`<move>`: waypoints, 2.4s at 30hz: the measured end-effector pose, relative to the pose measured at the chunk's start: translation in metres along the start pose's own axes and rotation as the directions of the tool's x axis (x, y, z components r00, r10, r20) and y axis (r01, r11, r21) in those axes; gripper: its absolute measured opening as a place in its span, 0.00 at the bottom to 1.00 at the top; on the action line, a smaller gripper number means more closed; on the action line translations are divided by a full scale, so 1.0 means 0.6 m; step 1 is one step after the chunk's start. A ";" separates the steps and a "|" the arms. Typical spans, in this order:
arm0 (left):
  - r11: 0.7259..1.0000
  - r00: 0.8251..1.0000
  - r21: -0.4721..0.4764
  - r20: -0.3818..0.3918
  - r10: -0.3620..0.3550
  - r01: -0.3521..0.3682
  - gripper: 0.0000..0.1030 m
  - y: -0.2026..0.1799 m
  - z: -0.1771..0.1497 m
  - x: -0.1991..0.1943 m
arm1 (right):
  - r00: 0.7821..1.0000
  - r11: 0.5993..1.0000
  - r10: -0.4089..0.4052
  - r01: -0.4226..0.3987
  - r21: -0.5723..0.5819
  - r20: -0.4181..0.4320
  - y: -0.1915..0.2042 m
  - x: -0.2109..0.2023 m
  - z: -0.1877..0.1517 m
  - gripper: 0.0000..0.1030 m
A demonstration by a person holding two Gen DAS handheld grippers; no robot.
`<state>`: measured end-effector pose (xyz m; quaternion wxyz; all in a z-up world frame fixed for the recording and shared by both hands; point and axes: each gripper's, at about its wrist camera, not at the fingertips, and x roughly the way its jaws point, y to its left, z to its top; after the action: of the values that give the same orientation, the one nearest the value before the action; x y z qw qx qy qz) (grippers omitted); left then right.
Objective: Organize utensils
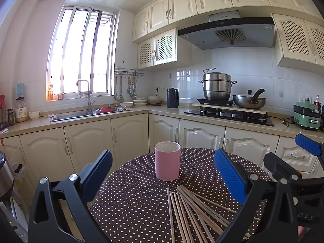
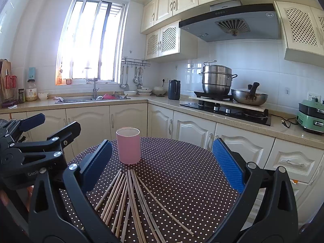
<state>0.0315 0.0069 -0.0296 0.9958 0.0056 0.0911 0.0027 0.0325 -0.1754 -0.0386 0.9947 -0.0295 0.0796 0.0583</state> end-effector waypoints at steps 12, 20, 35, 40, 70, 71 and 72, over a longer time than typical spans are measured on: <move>1.000 1.000 0.016 -0.021 0.008 -0.007 0.96 -0.014 -0.007 0.005 | 0.999 1.000 0.012 -0.012 0.009 -0.033 -0.006 0.002 -0.011 0.94; 0.999 0.999 0.041 -0.008 0.036 -0.035 0.96 -0.024 -0.017 0.009 | 0.997 0.999 0.025 -0.022 0.039 -0.076 -0.012 0.015 -0.024 0.94; 0.999 0.962 0.032 -0.271 -0.025 0.035 0.96 -0.008 -0.061 0.095 | 0.967 0.999 0.046 -0.050 -0.013 -0.250 -0.011 0.091 -0.056 0.94; 0.997 0.912 0.026 -0.406 -0.058 0.076 0.96 -0.008 -0.091 0.144 | 0.951 0.995 0.052 -0.075 -0.063 -0.304 -0.014 0.125 -0.068 0.94; 0.983 0.590 0.043 -0.804 -0.071 0.178 0.51 -0.011 -0.213 0.306 | 0.564 0.901 0.268 -0.434 -0.003 -0.781 -0.043 0.303 -0.139 0.39; 0.983 0.586 0.039 -0.807 -0.074 0.178 0.50 -0.011 -0.213 0.310 | 0.549 0.897 0.261 -0.443 -0.011 -0.794 -0.038 0.308 -0.144 0.38; 0.983 0.585 0.040 -0.808 -0.073 0.178 0.49 -0.012 -0.214 0.317 | 0.529 0.892 0.252 -0.453 -0.018 -0.810 -0.033 0.314 -0.148 0.36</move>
<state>0.1952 0.0024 -0.1902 0.8433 0.0554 0.5299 -0.0705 0.2060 -0.1803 -0.1553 0.8120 -0.1482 0.5068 0.2488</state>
